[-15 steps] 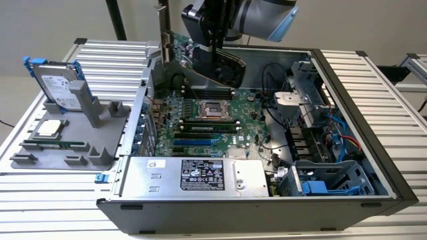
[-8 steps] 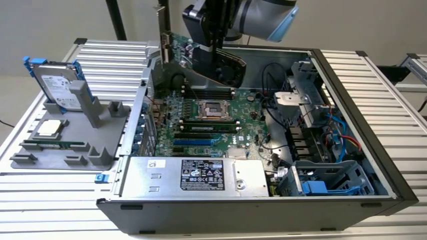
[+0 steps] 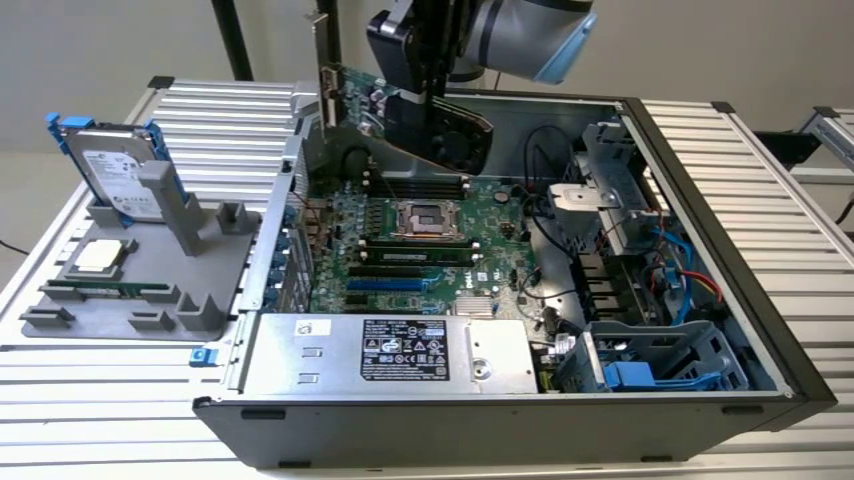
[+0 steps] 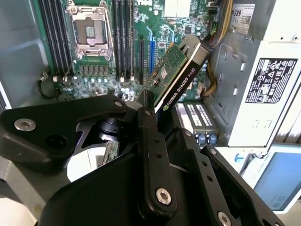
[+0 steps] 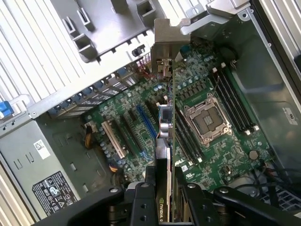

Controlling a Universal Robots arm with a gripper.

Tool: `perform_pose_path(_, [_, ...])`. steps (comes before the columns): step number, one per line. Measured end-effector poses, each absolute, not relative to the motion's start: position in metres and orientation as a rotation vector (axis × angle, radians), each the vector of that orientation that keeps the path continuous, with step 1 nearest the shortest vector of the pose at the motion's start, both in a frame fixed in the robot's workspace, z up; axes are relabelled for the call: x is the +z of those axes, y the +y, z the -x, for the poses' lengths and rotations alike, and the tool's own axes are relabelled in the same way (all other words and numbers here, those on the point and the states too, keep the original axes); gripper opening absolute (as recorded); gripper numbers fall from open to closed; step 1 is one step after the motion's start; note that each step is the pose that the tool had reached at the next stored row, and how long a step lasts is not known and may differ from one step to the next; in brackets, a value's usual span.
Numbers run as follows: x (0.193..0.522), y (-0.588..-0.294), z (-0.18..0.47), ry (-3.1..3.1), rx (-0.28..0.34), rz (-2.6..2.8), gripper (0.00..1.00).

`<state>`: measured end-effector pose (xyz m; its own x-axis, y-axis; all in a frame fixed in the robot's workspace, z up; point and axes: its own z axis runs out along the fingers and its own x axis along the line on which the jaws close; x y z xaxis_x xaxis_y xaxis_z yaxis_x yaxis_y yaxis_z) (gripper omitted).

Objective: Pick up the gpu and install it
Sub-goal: 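Insert the gpu into the slot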

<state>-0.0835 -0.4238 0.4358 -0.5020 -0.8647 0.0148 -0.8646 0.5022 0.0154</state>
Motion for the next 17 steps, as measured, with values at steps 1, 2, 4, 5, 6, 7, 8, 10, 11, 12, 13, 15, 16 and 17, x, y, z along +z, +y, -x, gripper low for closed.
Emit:
perform_pose_path(1, [0.4358, -0.4238, 0.0835, -2.703, -0.009, -1.560, 0.00])
perform_pose_path(2, [0.4358, -0.4238, 0.0835, -2.702, -0.009, -1.562, 0.00])
perform_pose_path(4, [0.4358, -0.4238, 0.0835, -2.700, -0.009, -1.566, 0.00])
perform_pose_path(5, [0.4358, -0.4238, 0.0835, -2.699, -0.009, -1.568, 0.00])
perform_pose_path(6, [0.4358, -0.4238, 0.0835, -2.698, -0.009, -1.570, 0.00])
perform_pose_path(7, [0.4358, -0.4238, 0.0835, -2.697, -0.009, -1.572, 0.00])
perform_pose_path(8, [0.4358, -0.4238, 0.0835, -2.695, -0.009, -1.574, 0.00])
perform_pose_path(10, [0.4359, -0.4238, 0.0835, -2.690, -0.009, -1.583, 0.00])
perform_pose_path(11, [0.4359, -0.4238, 0.0835, -2.686, -0.009, -1.589, 0.00])
perform_pose_path(12, [0.4359, -0.4238, 0.0835, -2.683, -0.009, -1.594, 0.00])
perform_pose_path(13, [0.4358, -0.4238, 0.0835, -2.680, -0.009, -1.600, 0.00])
perform_pose_path(15, [0.4358, -0.4238, 0.0835, -2.675, -0.009, -1.609, 0.00])
perform_pose_path(16, [0.4359, -0.4238, 0.0835, -2.672, -0.009, -1.612, 0.00])
perform_pose_path(17, [0.4359, -0.4238, 0.0835, -2.670, -0.009, -1.616, 0.00])
